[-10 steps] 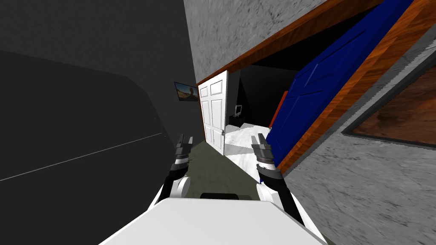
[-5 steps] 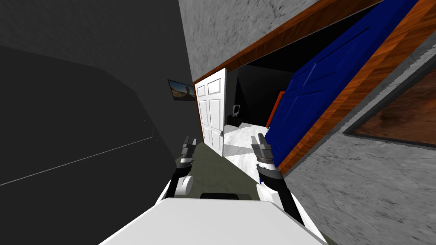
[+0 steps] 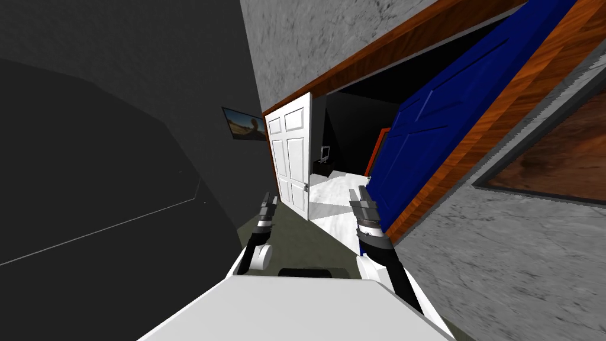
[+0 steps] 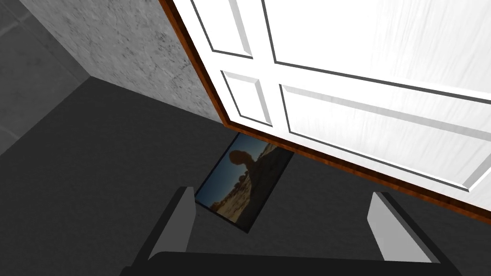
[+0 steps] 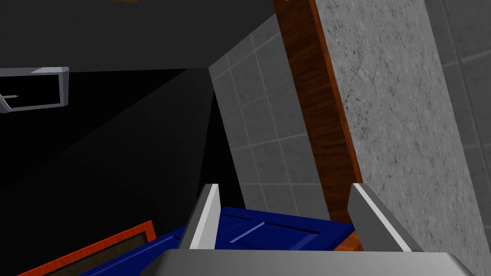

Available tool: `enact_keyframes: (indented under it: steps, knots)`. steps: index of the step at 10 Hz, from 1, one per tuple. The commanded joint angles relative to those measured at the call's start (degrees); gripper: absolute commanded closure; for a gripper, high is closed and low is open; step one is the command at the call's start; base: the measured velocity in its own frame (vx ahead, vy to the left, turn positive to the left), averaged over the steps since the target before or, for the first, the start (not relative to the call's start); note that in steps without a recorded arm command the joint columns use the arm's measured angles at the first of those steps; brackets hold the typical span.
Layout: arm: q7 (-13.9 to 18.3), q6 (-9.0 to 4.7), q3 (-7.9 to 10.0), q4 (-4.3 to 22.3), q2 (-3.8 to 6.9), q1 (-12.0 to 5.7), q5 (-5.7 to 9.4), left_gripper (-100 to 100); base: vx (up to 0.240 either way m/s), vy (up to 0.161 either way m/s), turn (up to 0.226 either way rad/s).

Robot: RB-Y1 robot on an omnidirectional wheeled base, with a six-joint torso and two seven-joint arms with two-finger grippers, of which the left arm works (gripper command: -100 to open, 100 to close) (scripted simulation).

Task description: Push the door open

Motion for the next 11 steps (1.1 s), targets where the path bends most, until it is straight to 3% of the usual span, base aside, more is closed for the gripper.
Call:
enact_keyframes:
  steps: [1, 3, 6, 7, 10, 11]
  knots:
    - [0.1, -0.1, -0.29, 2.9, 0.3, -1.59, 0.16, -100, 0.11, 0.033, -0.128]
    - [0.1, -0.4, -0.55, 5.6, 0.46, -2.45, 0.23, -100, 0.077, 0.037, -0.073]
    - [0.2, -1.32, -1.35, 11.3, 0.88, -5.07, 0.42, -100, 0.065, 0.033, -0.102]
    - [0.2, -1.32, -1.35, 11.9, 0.88, -5.07, 0.42, -100, 0.053, 0.029, -0.036]
    - [0.2, -2.26, -2.16, 17.8, 1.21, -7.73, 0.62, -100, 0.073, 0.023, -0.105]
    - [0.2, -2.26, -2.16, 18.3, 1.21, -7.73, 0.62, -100, 0.062, 0.035, -0.038]
